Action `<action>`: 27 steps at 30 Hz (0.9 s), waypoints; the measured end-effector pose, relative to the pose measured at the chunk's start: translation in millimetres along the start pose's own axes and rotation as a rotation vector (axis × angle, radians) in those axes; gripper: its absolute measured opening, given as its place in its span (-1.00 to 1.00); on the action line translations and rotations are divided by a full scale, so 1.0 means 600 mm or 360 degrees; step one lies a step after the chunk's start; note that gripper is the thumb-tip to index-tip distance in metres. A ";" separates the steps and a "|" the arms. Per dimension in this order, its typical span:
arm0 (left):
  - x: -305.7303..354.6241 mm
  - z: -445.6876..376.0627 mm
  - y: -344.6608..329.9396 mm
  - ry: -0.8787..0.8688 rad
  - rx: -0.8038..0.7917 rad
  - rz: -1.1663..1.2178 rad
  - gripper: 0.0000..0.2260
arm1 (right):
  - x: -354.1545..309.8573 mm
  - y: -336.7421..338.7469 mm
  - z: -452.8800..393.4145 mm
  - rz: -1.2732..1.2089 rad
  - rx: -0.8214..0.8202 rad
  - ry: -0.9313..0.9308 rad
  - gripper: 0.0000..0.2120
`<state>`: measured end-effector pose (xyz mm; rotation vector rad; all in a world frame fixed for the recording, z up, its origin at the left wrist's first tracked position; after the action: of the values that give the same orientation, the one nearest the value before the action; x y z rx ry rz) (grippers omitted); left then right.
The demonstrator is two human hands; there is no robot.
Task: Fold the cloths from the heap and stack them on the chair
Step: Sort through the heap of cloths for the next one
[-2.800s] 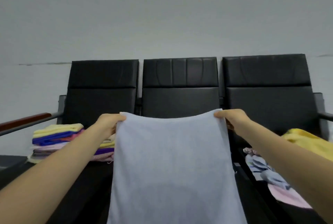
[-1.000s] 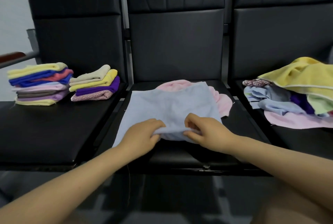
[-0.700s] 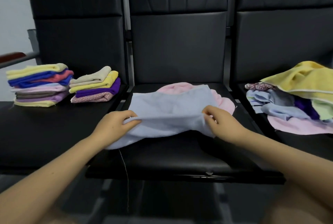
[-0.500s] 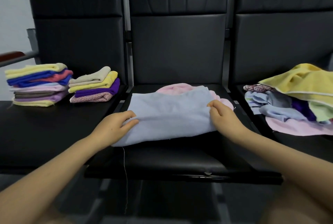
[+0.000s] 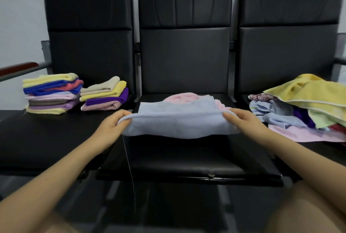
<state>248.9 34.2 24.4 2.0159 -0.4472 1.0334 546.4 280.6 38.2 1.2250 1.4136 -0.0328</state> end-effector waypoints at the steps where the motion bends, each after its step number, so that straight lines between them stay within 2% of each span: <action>1: 0.015 0.002 -0.003 0.0013 0.0074 0.0086 -0.80 | -0.004 0.004 0.004 -0.0094 0.0018 -0.0036 -0.44; 4: 0.052 0.002 -0.016 -0.0014 0.0264 0.0224 -0.83 | -0.006 0.003 0.008 -0.0426 0.0002 -0.0152 -0.58; 6: 0.073 0.003 -0.018 -0.0025 0.0411 0.0296 -0.82 | -0.008 0.004 0.005 -0.0615 -0.0010 -0.0265 -0.74; 9: 0.081 -0.005 -0.017 -0.0008 0.0371 0.0285 -0.85 | -0.006 0.009 0.000 -0.0708 -0.0083 -0.0374 -0.80; 12: 0.053 -0.023 -0.020 0.0101 0.0127 0.0031 -0.88 | 0.007 0.006 -0.008 -0.0503 -0.0166 -0.0407 -0.74; 15: 0.040 -0.052 -0.030 0.0115 -0.0030 -0.0251 -0.85 | 0.017 0.010 -0.040 -0.0269 -0.0127 -0.0479 -0.71; 21: 0.038 -0.192 -0.050 0.0177 0.0076 -0.0376 -0.79 | 0.019 0.029 -0.178 0.0166 0.0092 -0.0436 -0.64; 24: -0.011 -0.247 -0.075 0.0307 0.0082 -0.0457 -0.79 | 0.058 0.008 -0.227 0.0309 0.0212 -0.0467 -0.77; 26: -0.065 -0.251 -0.092 0.0518 0.0030 -0.0560 -0.86 | 0.095 -0.022 -0.237 0.0443 0.0149 -0.0553 -0.77; 27: -0.090 -0.243 -0.099 0.0630 -0.0026 -0.0632 -0.89 | 0.107 -0.038 -0.233 0.0552 0.0052 -0.0616 -0.65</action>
<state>178.3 183.2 1.4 1.7306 0.1494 1.1285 449.1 400.4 18.3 1.3911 0.8595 -0.0505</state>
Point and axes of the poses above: each hand's wrist, its own z-axis away from the middle knuckle, its own y-axis out of the back of the hand, x = y × z, the point moved 2 cm from there along -z, towards the middle knuckle, and after that the axes turned 5 degrees about z, right-handed, at the moved point
